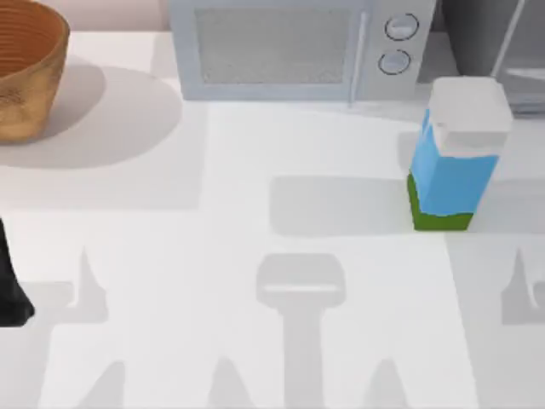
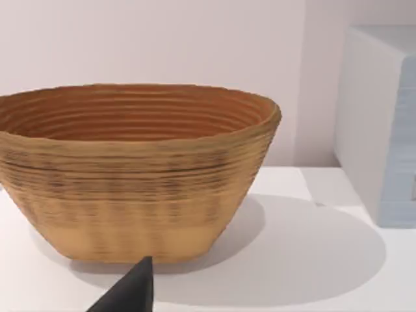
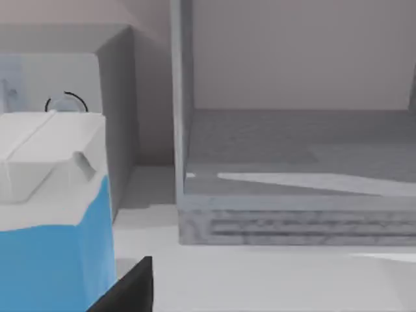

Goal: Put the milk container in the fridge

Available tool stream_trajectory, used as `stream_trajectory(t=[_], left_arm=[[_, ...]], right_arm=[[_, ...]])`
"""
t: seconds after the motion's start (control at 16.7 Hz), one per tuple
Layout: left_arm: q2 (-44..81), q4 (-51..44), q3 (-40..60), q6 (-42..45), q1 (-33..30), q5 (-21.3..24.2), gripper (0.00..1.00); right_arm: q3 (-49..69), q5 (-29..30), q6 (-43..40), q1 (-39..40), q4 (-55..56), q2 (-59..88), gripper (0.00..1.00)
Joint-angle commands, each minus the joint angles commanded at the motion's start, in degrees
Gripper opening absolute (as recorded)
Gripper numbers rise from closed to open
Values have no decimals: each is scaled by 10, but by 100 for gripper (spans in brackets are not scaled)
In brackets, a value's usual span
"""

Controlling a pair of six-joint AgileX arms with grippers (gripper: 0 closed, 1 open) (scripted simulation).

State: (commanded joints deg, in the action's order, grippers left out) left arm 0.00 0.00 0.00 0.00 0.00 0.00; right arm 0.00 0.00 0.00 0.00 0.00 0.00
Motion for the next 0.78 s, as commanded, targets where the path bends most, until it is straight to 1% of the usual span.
stream_trajectory(t=[0.18, 0.3, 0.54, 0.78], left_arm=[[0, 0, 0, 0, 0, 0, 100], [0, 0, 0, 0, 0, 0, 100], [0, 0, 0, 0, 0, 0, 100], [0, 0, 0, 0, 0, 0, 100]], right_arm=[[3, 0, -1, 2, 5, 1, 100], [16, 0, -5, 11, 29, 11, 100], [55, 11, -16, 42, 120, 77, 100], [90, 43, -22, 78, 239, 208, 100]])
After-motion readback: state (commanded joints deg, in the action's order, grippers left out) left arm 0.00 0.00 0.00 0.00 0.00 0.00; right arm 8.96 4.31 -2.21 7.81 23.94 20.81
